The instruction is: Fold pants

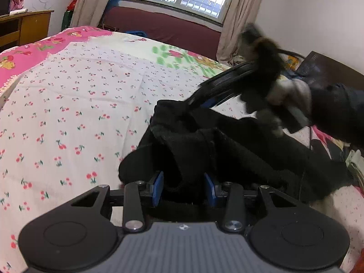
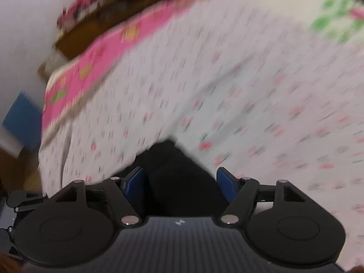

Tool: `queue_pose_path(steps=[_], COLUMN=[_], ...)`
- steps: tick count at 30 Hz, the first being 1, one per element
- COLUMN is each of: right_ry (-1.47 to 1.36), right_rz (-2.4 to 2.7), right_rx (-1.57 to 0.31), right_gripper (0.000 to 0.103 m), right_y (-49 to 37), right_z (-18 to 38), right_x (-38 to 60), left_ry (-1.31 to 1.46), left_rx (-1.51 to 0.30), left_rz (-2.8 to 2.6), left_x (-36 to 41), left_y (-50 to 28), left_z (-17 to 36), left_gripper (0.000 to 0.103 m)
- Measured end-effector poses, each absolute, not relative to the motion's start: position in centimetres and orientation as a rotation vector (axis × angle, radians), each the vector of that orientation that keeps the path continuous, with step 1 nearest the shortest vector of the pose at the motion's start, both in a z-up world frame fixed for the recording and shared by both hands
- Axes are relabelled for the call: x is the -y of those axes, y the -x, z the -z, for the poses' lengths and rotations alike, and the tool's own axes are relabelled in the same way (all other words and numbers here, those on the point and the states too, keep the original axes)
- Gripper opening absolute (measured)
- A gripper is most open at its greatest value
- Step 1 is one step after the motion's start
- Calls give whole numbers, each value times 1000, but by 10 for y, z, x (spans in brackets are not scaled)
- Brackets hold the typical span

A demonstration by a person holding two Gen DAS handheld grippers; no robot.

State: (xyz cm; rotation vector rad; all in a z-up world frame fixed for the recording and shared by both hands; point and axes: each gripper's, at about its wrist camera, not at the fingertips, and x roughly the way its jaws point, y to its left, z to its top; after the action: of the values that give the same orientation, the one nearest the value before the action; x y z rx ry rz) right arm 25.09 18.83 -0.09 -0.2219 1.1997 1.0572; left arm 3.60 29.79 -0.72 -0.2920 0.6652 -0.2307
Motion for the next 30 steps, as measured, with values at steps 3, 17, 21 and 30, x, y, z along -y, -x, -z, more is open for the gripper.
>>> queue_pose_path(steps=[3,17,21,30], right_ry=[288,215,174,219], right_rz=[-1059,-1035,-909,-1033], right_rx=[-1153,-950,-1042,-722], right_gripper=[80,18,30,61], right_y=[-242,-223,-246,-182], right_z=[7,-45,-5,-84], right_x=[-204,-254,-258,-186], left_ry=[297,333,482,298], left_rx=[-661,-544,-643,-560], left_rz=[239,47,-15,122], left_x=[-298,-336,-355,-323], left_y=[-35,-27,-30,-19], left_z=[15,3,24,-14], left_gripper=[53,40,35,44])
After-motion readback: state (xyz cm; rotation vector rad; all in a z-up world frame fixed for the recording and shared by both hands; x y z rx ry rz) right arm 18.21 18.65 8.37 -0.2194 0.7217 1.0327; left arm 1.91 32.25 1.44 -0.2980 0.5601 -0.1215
